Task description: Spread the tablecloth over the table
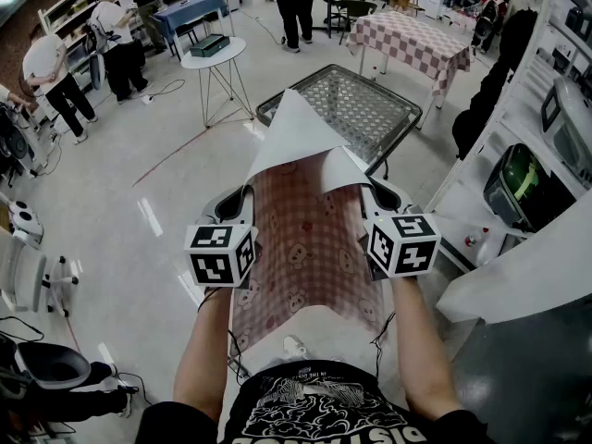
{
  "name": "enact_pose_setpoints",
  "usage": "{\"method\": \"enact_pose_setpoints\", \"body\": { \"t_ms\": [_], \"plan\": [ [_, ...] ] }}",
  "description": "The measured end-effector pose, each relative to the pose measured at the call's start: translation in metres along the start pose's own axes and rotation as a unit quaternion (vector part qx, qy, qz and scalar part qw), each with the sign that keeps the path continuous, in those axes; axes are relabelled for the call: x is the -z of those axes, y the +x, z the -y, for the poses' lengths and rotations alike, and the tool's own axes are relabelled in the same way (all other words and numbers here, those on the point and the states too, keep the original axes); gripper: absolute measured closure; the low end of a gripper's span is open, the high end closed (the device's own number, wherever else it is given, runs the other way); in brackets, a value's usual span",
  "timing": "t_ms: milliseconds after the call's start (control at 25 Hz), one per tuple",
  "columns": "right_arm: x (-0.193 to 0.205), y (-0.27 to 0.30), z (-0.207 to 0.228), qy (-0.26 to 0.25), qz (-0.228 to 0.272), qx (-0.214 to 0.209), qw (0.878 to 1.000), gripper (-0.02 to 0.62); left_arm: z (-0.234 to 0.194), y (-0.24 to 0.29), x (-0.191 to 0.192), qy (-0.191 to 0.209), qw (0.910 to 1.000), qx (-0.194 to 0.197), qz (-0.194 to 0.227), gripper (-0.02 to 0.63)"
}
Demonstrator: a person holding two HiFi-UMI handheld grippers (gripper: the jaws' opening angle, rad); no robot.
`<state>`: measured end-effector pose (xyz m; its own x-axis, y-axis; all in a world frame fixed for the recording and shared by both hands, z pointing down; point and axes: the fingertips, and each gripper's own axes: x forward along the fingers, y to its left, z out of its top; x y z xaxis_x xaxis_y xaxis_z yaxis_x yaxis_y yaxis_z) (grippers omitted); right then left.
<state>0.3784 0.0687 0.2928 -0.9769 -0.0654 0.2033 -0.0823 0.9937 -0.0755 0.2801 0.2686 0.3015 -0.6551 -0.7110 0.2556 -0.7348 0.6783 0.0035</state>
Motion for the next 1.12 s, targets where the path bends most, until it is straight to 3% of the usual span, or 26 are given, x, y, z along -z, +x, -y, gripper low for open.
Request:
{"method": "enact_pose_setpoints", "body": {
  "t_ms": [760,1120],
  "plan": [
    [0.001,0.065,-0.038,0.0,-0.013,0.012,1.0,0.589,-0.073,0.036,0.0,-0.016,0.9997,0.017,0.001,0.598],
    [-0.006,0.113,-0.021,0.012,-0.008,0.021,1.0,0.589,-0.093,0.086,-0.011,-0.006,0.9995,0.03,-0.004,0.598]
  ]
}}
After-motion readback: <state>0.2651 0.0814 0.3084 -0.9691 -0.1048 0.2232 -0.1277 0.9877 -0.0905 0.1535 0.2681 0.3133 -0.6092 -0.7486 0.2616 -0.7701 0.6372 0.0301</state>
